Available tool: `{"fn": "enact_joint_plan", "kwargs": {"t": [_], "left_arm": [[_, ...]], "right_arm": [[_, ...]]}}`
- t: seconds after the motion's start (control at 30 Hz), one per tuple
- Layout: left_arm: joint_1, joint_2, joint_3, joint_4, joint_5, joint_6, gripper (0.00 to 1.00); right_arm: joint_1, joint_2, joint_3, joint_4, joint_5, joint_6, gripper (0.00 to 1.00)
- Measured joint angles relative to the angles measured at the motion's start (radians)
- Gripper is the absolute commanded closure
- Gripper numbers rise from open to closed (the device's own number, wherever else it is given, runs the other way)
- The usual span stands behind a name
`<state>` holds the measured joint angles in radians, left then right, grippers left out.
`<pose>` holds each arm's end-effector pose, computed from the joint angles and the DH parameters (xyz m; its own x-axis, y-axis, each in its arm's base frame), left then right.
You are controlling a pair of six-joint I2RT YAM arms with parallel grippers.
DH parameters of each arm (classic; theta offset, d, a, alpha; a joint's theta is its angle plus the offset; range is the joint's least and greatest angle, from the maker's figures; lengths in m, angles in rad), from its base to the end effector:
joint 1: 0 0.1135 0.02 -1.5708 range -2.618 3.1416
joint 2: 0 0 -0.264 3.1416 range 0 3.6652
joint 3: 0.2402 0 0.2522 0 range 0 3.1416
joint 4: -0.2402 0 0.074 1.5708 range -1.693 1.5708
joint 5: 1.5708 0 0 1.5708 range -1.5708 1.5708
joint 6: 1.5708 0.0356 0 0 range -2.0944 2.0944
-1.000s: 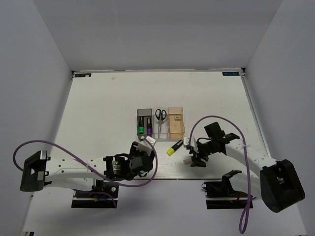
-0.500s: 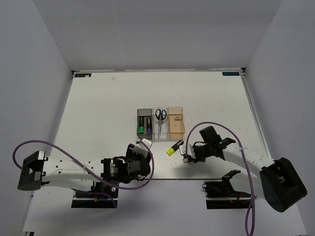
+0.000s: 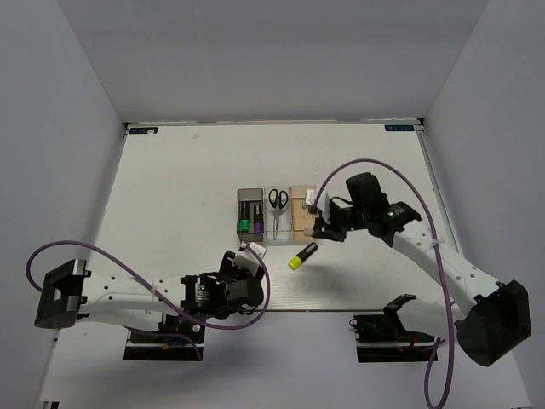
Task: Sort the stationery into containers
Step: Place the stationery into the container, then grab a piece of stationery with the left arm
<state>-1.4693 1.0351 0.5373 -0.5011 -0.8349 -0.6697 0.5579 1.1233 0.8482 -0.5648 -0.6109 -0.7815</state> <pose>0.0447 -0.1785 0.1939 -0.4561 0.3659 -0.8112 0.4388 0.8855 0.1527 0.1815 0.1373 0.2659 0.0858 -0.6265 -0.7747 -0.9833 0.0718 -0.1670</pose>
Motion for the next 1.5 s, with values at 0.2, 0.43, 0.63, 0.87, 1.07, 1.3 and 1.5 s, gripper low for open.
{"fn": "enact_joint_plan", "kwargs": {"t": [0.2, 0.43, 0.63, 0.87, 1.07, 1.3, 1.5], "left_arm": [[0.0, 0.044, 0.002, 0.014, 0.002, 0.007, 0.3], [0.0, 0.108, 0.05, 0.046, 0.01, 0.045, 0.3], [0.0, 0.184, 0.098, 0.13, 0.029, 0.112, 0.3], [0.019, 0.298, 0.152, 0.249, 0.101, 0.207, 0.33], [0.085, 0.348, 0.167, 0.333, 0.192, 0.254, 0.34], [0.154, 0.443, 0.214, 0.457, 0.327, 0.305, 0.37], [0.193, 0.607, 0.33, 0.488, 0.393, 0.357, 0.36]], "right_arm": [[0.021, 0.122, 0.087, 0.156, 0.245, 0.304, 1.0], [0.029, 0.346, 0.167, 0.196, 0.441, 0.47, 0.95], [0.032, 0.406, 0.241, 0.2, 0.452, 0.539, 0.37], [0.028, 0.388, 0.249, 0.196, 0.451, 0.563, 0.49], [0.013, 0.343, 0.257, 0.182, 0.464, 0.568, 0.65], [-0.056, 0.237, 0.192, 0.196, 0.774, 0.586, 1.0], [-0.176, 0.163, 0.06, 0.167, 0.79, 0.656, 0.85]]}}
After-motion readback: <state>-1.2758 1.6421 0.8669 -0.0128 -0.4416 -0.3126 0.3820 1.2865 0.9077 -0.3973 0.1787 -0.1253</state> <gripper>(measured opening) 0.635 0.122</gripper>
